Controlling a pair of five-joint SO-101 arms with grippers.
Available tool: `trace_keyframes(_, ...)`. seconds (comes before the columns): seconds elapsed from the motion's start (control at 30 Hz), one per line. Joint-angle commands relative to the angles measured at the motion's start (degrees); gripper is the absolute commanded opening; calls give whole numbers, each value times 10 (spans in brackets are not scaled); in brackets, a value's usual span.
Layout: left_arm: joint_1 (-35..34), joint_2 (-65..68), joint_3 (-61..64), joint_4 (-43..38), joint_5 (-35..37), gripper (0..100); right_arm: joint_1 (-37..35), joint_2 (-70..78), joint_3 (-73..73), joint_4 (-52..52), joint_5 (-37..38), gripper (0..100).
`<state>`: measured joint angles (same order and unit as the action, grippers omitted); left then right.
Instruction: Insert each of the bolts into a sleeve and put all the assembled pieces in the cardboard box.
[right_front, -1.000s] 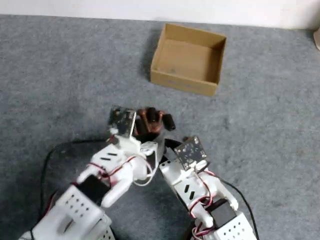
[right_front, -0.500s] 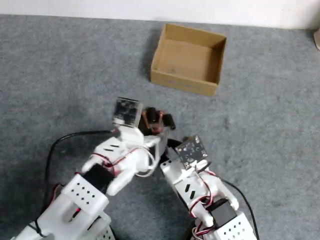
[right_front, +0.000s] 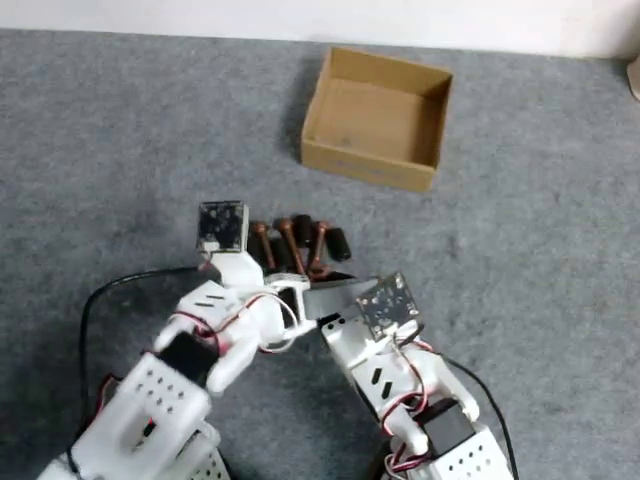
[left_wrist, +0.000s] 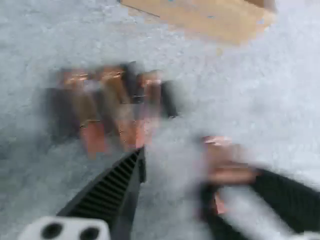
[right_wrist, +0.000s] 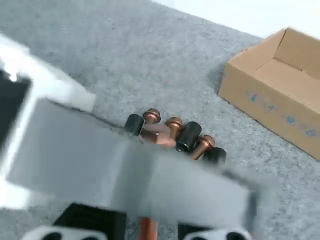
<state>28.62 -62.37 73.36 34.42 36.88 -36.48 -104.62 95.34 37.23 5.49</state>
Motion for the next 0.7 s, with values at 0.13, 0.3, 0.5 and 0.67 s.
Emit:
trace_keyframes(0.13, 4, -218, 39, 47, 17, 521, 6, -7, -9, -30, 5, 5)
trace_keyframes(0.3, -22, -391, 88, 71, 17, 431, 7, -6, -8, -33, 5, 5)
trace_keyframes(0.5, -145, -407, 93, 69, 17, 33, 16, -5, 7, -31, 6, 5)
trace_keyframes(0.67, -220, -375, 73, 69, -4, 1, 40, -5, 9, -31, 6, 5)
